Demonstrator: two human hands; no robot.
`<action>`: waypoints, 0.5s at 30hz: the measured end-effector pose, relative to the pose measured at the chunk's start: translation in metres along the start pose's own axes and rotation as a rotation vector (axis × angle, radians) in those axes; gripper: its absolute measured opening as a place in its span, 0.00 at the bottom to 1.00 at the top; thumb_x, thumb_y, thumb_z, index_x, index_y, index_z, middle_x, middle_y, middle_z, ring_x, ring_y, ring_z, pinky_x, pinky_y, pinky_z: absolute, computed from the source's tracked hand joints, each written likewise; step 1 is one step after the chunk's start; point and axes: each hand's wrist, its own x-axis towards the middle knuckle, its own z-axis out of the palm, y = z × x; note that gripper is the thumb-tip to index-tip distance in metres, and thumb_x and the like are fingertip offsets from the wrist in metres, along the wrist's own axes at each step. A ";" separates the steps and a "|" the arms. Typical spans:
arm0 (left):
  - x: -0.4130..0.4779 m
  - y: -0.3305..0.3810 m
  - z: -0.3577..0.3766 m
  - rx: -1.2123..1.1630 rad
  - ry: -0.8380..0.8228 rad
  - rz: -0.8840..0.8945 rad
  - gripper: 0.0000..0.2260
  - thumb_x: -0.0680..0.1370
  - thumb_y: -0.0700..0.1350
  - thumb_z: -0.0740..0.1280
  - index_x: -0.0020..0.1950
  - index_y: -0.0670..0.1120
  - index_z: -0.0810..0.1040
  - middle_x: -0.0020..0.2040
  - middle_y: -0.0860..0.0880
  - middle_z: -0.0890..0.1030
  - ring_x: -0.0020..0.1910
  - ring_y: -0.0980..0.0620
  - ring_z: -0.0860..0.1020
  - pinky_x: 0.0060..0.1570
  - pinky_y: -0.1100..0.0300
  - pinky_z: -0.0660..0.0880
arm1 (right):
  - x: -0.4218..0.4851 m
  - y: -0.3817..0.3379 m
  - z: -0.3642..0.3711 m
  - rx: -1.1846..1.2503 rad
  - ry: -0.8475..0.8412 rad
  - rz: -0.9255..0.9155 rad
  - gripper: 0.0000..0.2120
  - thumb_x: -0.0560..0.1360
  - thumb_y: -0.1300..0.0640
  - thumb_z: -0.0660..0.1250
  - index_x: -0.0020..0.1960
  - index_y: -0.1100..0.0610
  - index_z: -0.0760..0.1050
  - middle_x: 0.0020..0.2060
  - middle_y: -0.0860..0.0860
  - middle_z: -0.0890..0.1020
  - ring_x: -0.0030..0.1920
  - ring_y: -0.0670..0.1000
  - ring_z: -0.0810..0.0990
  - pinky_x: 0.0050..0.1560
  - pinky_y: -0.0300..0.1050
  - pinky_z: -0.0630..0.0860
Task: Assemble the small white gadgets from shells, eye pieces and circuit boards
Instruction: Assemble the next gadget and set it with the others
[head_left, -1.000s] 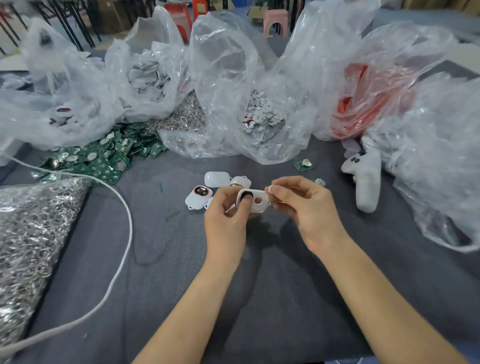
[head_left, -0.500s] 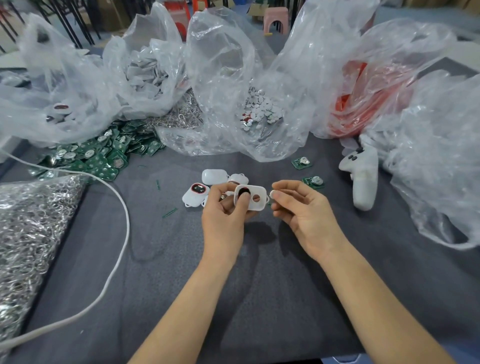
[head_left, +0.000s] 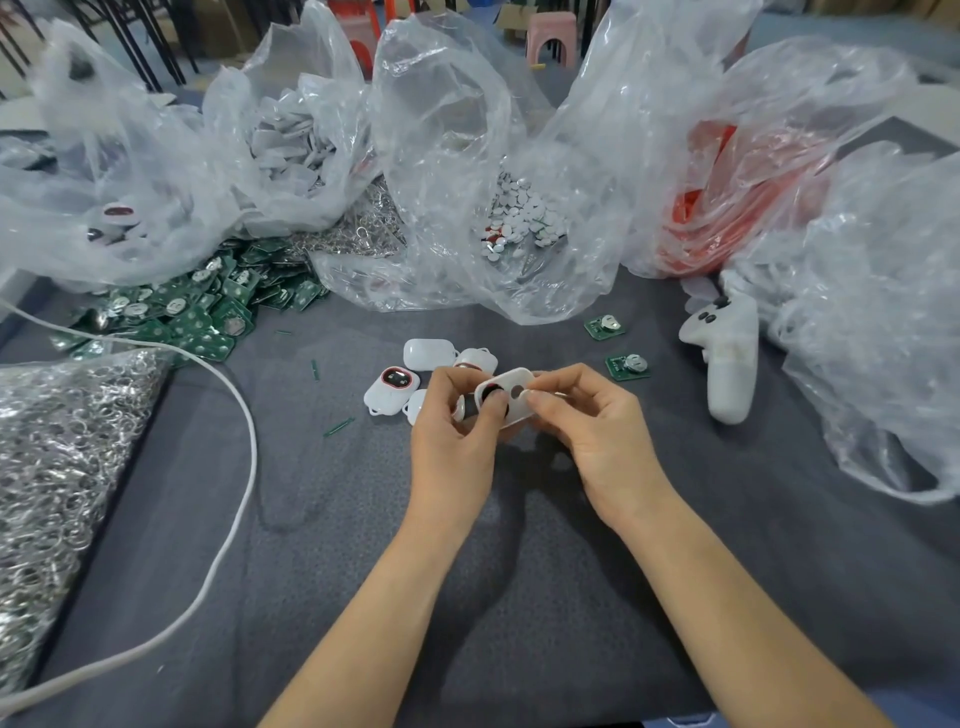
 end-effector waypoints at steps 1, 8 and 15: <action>0.000 0.001 0.000 0.034 0.002 0.020 0.08 0.77 0.36 0.66 0.46 0.49 0.73 0.45 0.50 0.79 0.50 0.39 0.78 0.52 0.39 0.76 | 0.000 0.000 0.001 -0.030 -0.003 -0.033 0.06 0.72 0.69 0.69 0.41 0.59 0.79 0.40 0.54 0.84 0.42 0.49 0.81 0.48 0.42 0.77; -0.003 0.004 0.000 0.024 -0.004 0.000 0.09 0.77 0.34 0.66 0.46 0.48 0.74 0.43 0.50 0.78 0.44 0.53 0.76 0.50 0.43 0.76 | 0.001 0.001 0.006 -0.237 0.009 -0.222 0.11 0.73 0.67 0.69 0.42 0.51 0.76 0.35 0.45 0.81 0.38 0.44 0.79 0.43 0.34 0.74; -0.004 0.004 0.000 0.029 -0.009 0.003 0.10 0.77 0.33 0.66 0.45 0.48 0.73 0.43 0.50 0.78 0.44 0.53 0.76 0.51 0.42 0.75 | 0.002 0.003 0.004 -0.144 -0.008 -0.140 0.18 0.74 0.68 0.67 0.52 0.45 0.73 0.36 0.54 0.81 0.39 0.50 0.80 0.45 0.44 0.76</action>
